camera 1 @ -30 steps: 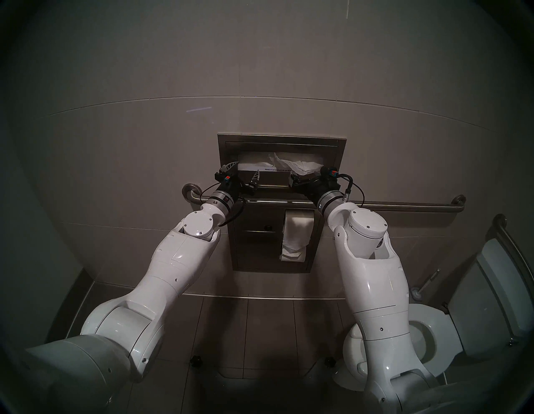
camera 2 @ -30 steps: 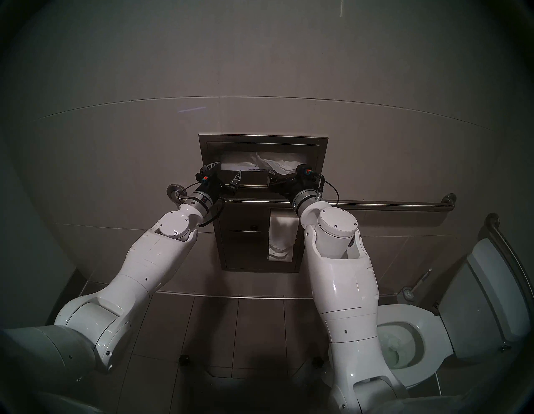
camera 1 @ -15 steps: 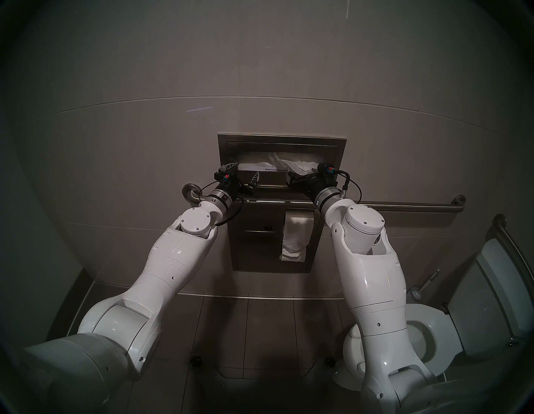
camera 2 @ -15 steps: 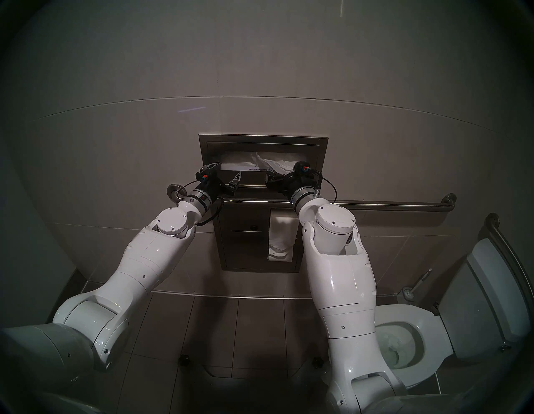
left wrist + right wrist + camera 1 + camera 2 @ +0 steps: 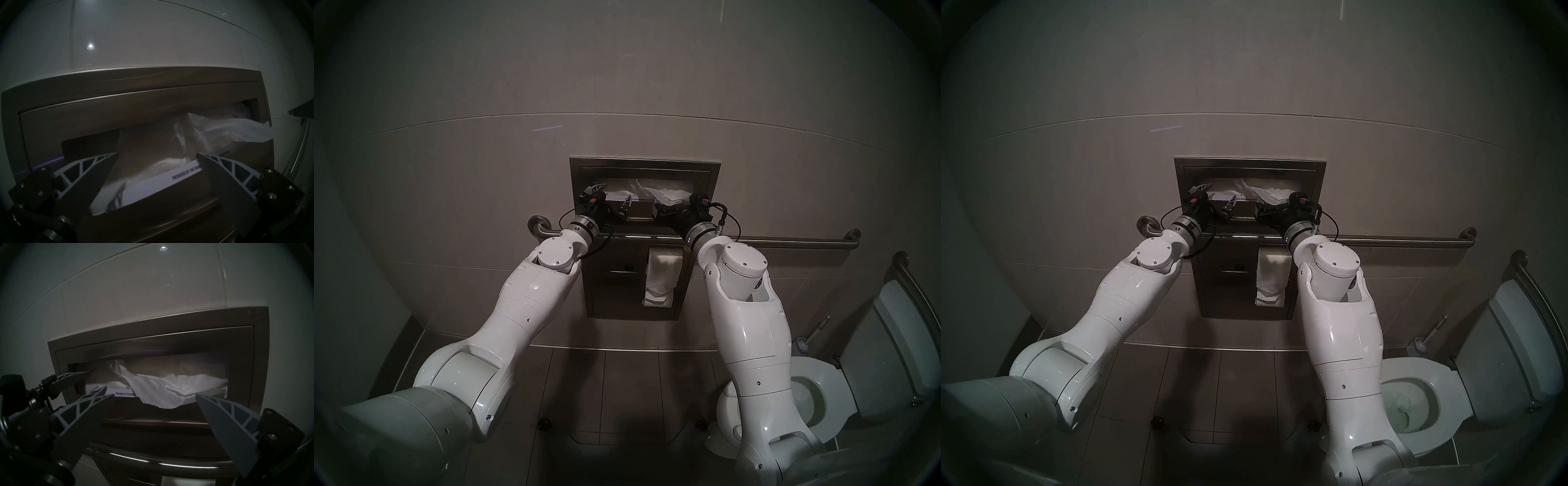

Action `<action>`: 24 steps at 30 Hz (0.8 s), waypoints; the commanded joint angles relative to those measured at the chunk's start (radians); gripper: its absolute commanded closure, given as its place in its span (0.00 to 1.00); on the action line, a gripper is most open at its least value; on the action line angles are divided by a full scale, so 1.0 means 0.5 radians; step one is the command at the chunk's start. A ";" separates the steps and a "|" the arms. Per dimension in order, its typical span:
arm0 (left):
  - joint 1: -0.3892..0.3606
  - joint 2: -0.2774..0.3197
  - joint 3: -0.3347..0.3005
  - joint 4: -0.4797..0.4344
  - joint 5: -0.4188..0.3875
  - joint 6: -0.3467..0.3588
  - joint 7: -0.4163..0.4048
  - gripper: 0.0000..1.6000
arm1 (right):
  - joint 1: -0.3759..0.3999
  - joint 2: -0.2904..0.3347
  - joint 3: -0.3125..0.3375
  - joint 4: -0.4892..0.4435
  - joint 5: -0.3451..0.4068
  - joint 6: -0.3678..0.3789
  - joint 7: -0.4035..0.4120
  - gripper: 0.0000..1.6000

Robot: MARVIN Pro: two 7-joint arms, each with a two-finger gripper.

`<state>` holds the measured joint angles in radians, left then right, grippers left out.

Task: Take out a toilet seat cover

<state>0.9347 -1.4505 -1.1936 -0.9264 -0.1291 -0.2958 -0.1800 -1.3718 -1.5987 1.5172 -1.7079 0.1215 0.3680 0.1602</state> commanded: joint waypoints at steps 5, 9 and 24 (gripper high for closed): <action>-0.267 -0.096 -0.049 0.249 -0.010 0.052 0.077 0.00 | -0.019 -0.015 0.010 -0.133 0.002 -0.020 0.000 0.00; -0.245 -0.096 -0.089 0.246 0.012 0.068 0.082 0.07 | -0.029 -0.017 0.015 -0.139 0.001 -0.020 0.002 0.00; -0.408 -0.172 -0.085 0.418 0.037 0.013 0.080 0.03 | -0.065 -0.037 -0.010 -0.135 -0.009 -0.021 0.028 0.00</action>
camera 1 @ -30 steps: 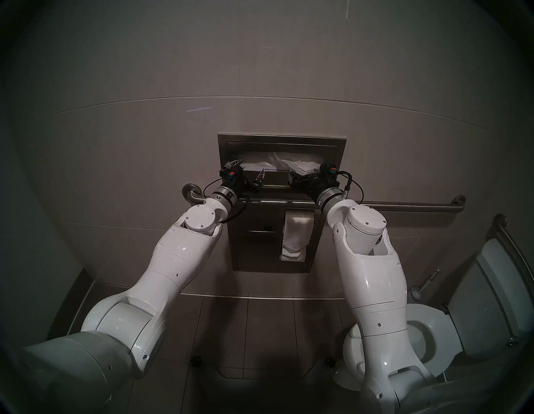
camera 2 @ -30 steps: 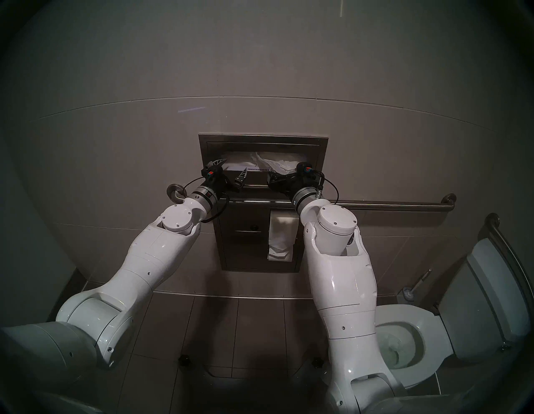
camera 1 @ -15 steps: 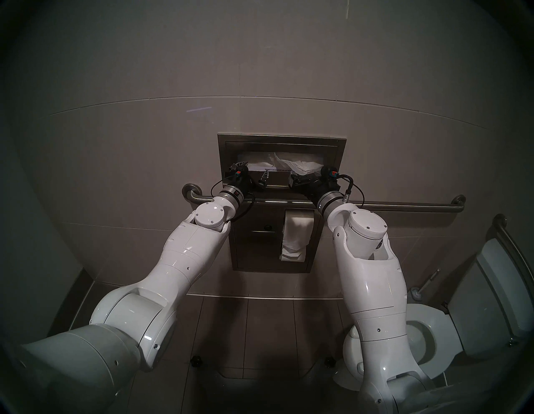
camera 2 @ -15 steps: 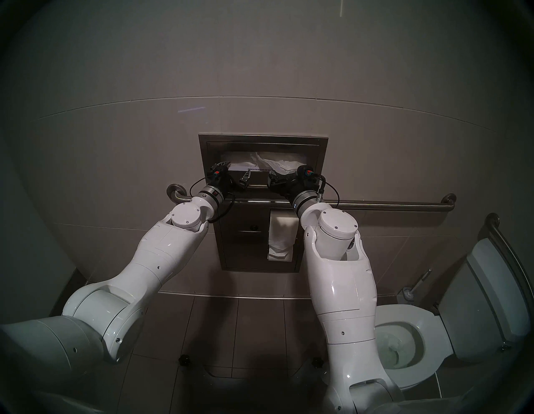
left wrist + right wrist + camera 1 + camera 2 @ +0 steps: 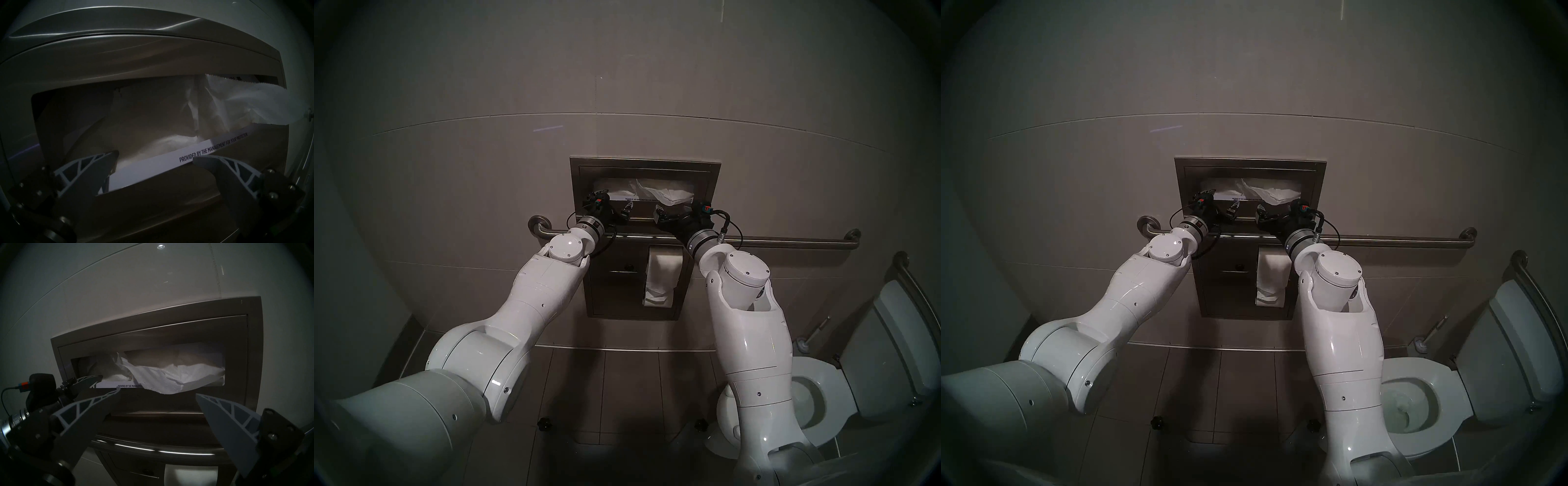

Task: Take out a toilet seat cover

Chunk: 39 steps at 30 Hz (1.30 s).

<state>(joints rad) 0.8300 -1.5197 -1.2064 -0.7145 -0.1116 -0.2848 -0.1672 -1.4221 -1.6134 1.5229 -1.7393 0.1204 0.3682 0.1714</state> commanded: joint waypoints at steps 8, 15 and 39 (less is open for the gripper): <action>-0.272 -0.073 -0.090 0.021 0.000 0.004 0.059 0.00 | 0.024 -0.004 -0.049 -0.053 -0.015 -0.019 0.025 0.00; -0.322 -0.095 -0.094 0.080 0.022 0.023 0.079 0.00 | 0.020 -0.004 -0.063 -0.048 -0.021 -0.027 0.040 0.00; -0.438 -0.141 -0.081 0.354 0.069 -0.169 0.123 1.00 | 0.036 -0.010 -0.022 -0.046 -0.036 -0.028 0.074 0.00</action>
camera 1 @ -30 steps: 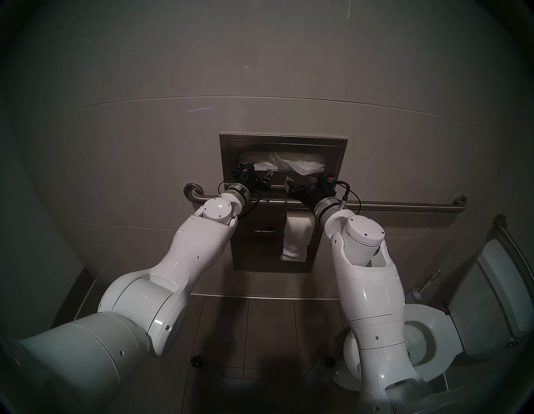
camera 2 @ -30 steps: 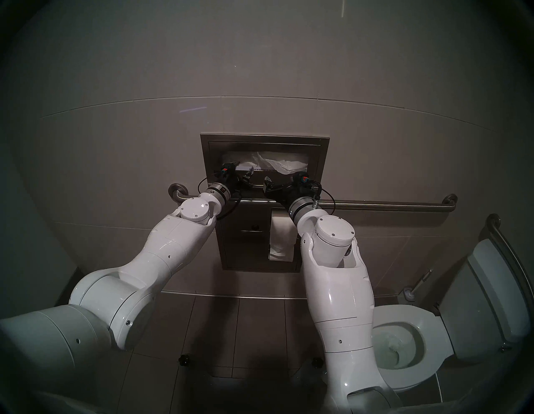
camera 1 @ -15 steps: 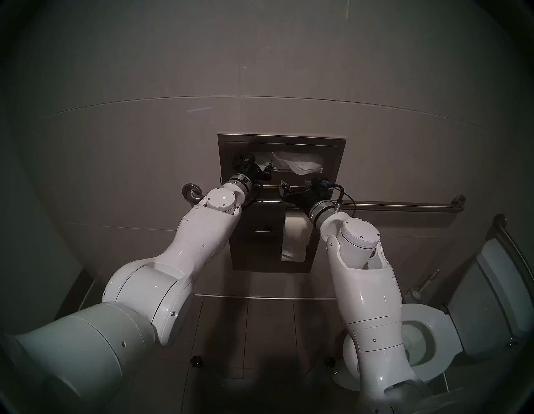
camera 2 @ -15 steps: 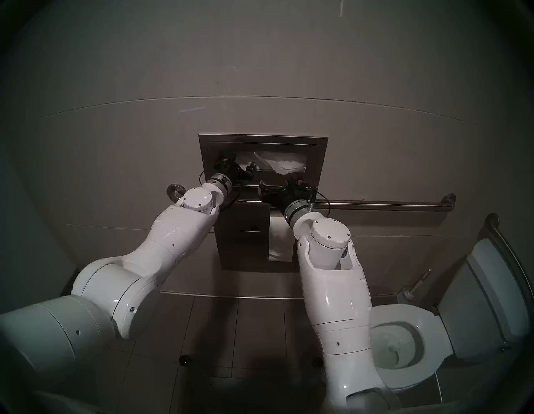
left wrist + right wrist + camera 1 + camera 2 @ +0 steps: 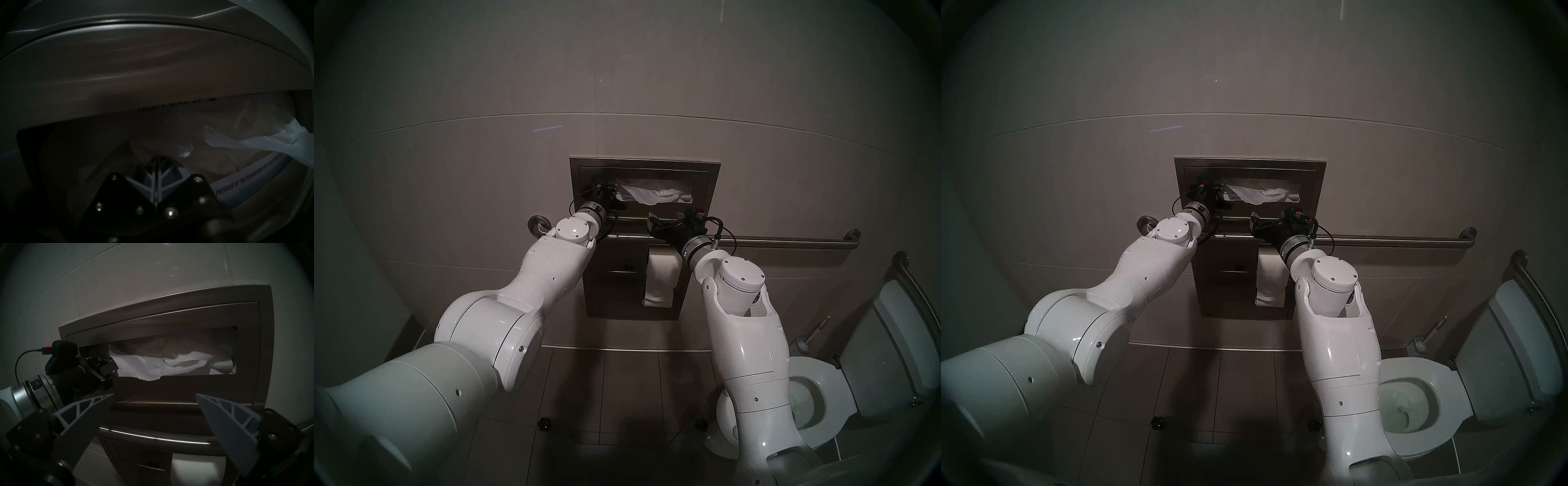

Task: Take out a toilet seat cover

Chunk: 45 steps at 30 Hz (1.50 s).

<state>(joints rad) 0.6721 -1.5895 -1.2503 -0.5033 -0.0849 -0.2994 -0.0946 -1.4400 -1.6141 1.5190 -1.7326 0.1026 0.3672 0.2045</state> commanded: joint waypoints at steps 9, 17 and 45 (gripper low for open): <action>0.054 0.048 0.076 -0.187 0.122 -0.261 0.044 1.00 | 0.176 -0.031 -0.039 0.050 -0.037 -0.031 -0.007 0.00; 0.160 0.101 0.065 -0.284 0.119 -0.273 0.073 1.00 | 0.260 -0.037 -0.058 0.137 -0.016 -0.047 0.056 0.00; 0.274 0.148 0.047 -0.416 0.130 -0.237 0.085 1.00 | 0.598 -0.102 -0.003 0.530 0.101 -0.159 0.176 0.75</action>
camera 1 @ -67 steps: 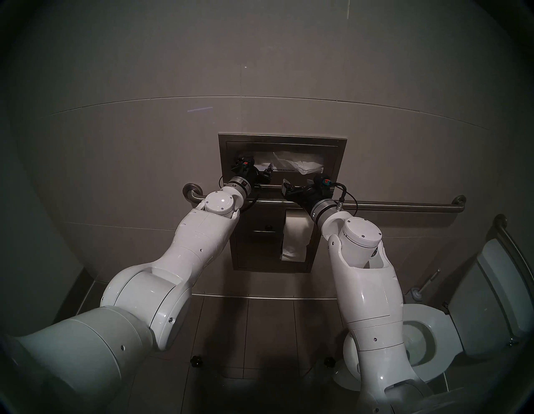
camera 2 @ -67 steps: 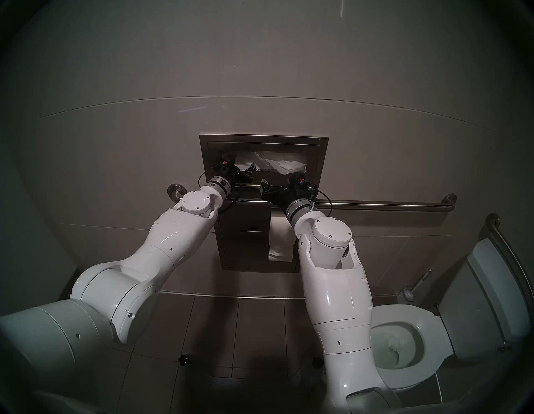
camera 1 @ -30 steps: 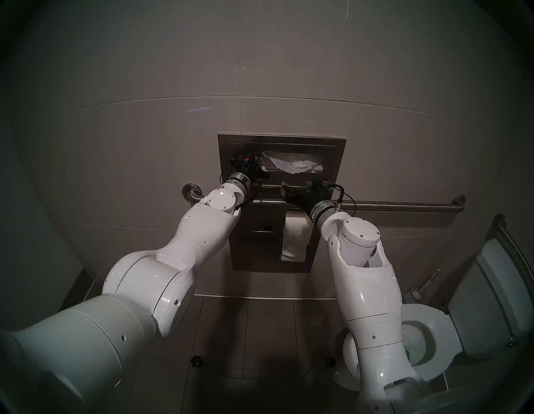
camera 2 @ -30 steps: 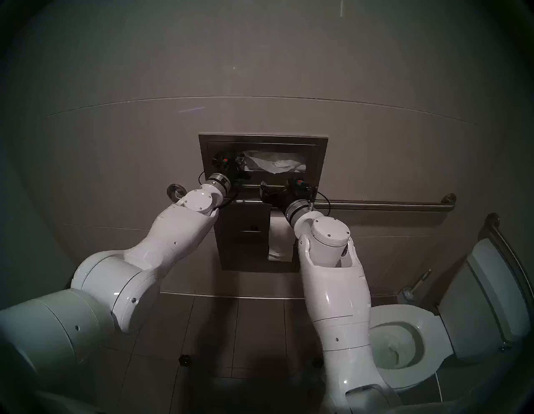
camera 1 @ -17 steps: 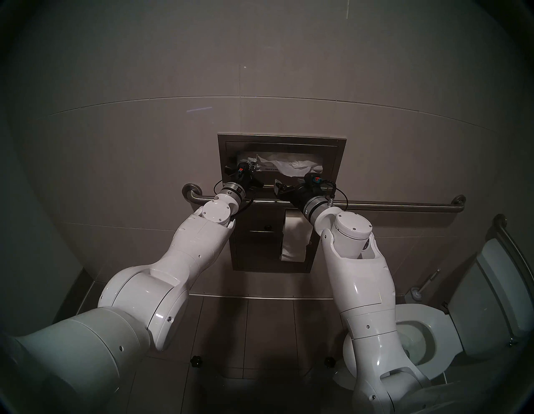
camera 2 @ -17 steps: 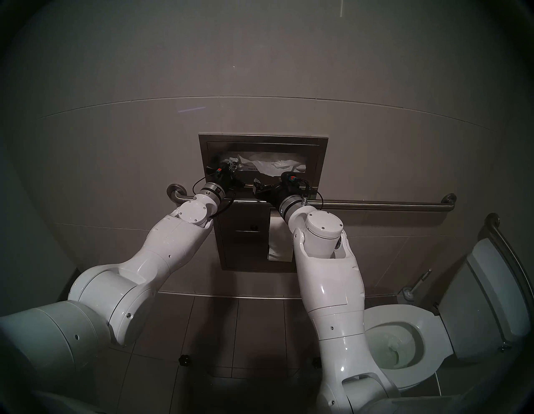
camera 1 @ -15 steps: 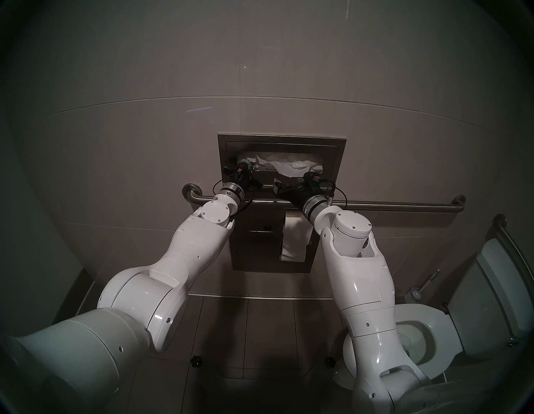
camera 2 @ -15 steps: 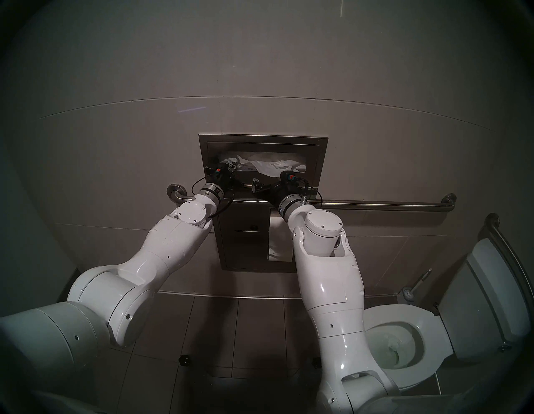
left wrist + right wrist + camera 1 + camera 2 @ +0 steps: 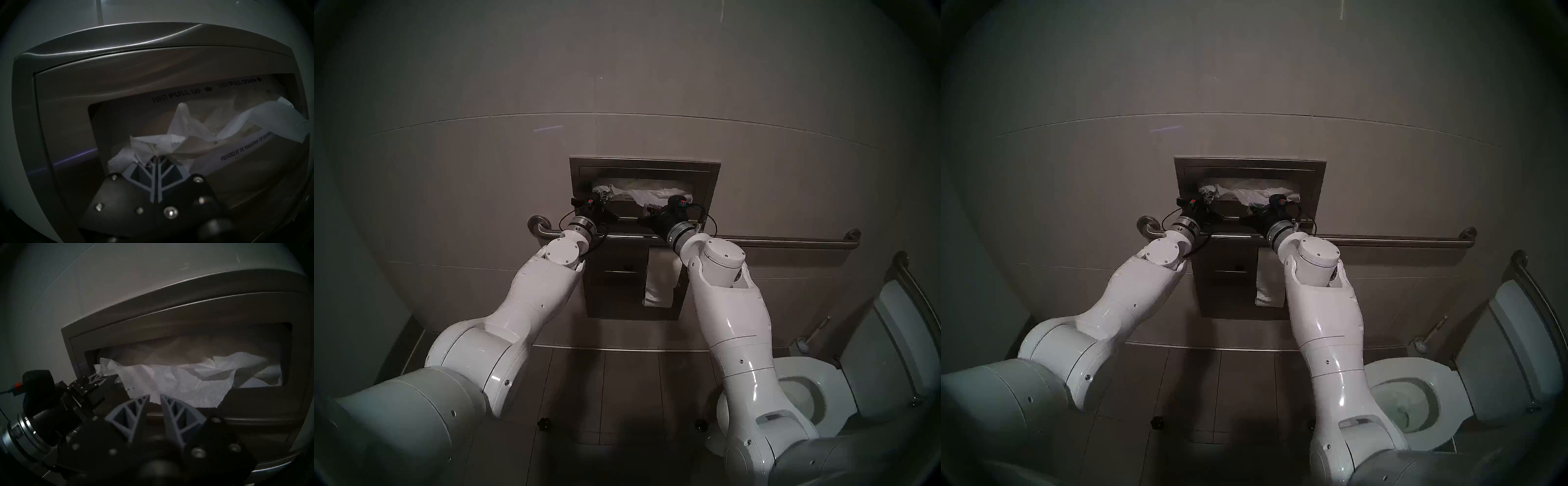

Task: Take out a toilet seat cover

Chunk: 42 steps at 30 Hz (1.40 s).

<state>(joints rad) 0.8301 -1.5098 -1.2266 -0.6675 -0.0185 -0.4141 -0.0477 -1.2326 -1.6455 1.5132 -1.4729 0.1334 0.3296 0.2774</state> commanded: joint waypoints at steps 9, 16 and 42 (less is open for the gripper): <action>-0.035 0.001 -0.001 -0.165 -0.005 -0.009 -0.025 1.00 | 0.248 -0.081 0.055 0.143 0.095 -0.112 0.037 0.09; -0.029 0.016 -0.003 -0.218 -0.001 0.003 -0.052 1.00 | 0.239 -0.096 0.098 0.215 0.138 -0.116 0.047 0.00; 0.105 0.120 -0.068 -0.497 -0.043 0.118 -0.119 1.00 | 0.375 -0.126 0.226 0.541 0.203 -0.180 -0.026 0.00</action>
<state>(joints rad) 0.9058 -1.4517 -1.2512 -0.8559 -0.0351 -0.3609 -0.1102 -1.1154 -1.7058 1.6425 -1.2030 0.2415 0.2701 0.2520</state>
